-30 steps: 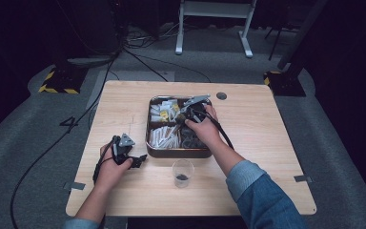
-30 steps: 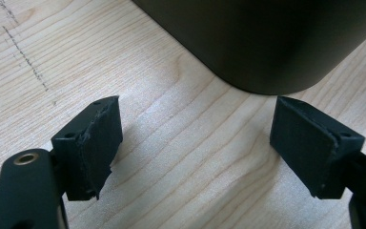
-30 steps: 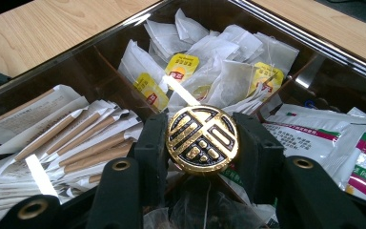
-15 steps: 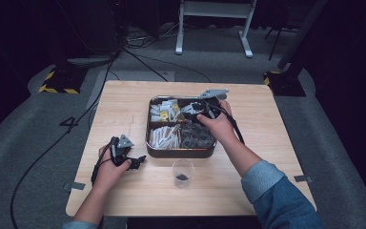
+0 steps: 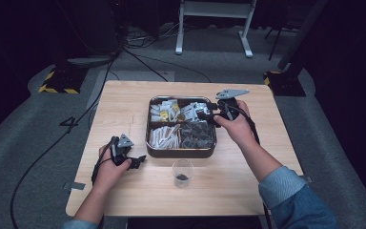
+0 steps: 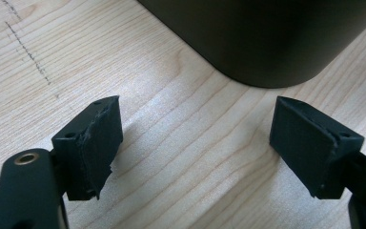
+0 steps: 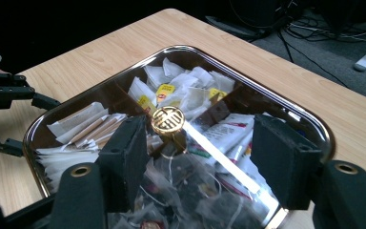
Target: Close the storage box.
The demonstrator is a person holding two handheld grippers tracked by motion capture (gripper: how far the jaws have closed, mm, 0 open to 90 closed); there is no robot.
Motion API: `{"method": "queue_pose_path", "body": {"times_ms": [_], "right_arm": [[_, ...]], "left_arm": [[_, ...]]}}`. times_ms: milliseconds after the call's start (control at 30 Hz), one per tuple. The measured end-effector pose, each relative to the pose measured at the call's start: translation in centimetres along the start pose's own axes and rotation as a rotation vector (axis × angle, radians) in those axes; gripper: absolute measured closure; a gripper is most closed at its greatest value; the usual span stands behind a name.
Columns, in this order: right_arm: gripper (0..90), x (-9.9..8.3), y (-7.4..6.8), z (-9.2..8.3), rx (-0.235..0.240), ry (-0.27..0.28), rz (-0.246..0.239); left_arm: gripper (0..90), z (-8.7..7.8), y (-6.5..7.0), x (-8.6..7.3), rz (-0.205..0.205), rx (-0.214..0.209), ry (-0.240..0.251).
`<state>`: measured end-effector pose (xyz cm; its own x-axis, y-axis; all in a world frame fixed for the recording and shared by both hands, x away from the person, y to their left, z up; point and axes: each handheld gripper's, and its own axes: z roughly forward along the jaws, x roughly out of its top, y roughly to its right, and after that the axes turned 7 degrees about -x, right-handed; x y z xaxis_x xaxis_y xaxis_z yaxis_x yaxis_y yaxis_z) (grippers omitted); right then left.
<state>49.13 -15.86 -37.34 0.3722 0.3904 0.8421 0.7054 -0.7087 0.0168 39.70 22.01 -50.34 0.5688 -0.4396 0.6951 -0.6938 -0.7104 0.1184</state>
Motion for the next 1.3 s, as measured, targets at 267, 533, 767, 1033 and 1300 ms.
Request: {"method": "queue_pose_path", "body": {"times_ms": [267, 533, 767, 1033, 1300], "right_arm": [[37.2, -1.5, 1.9, -3.0, -0.041, 0.0, 0.021], [37.3, -3.8, 3.9, -6.0, -0.092, -0.012, 0.048], [36.5, -6.0, 5.5, -8.4, -0.13, -0.028, 0.078], [34.1, -8.4, 7.1, -9.9, -0.165, -0.055, 0.091], [32.5, -11.1, 8.3, -10.6, -0.188, -0.101, 0.122]], "left_arm": [[18.8, 0.1, -0.3, 0.1, 0.011, -0.005, -0.001], [18.8, 0.1, -0.3, 0.2, 0.014, -0.007, -0.002], [18.9, 0.1, -0.3, 0.2, 0.017, -0.005, 0.0], [18.8, 0.1, -0.4, 0.2, 0.012, -0.007, -0.002], [18.9, 0.1, -0.3, 0.1, 0.014, -0.002, -0.001]]}}
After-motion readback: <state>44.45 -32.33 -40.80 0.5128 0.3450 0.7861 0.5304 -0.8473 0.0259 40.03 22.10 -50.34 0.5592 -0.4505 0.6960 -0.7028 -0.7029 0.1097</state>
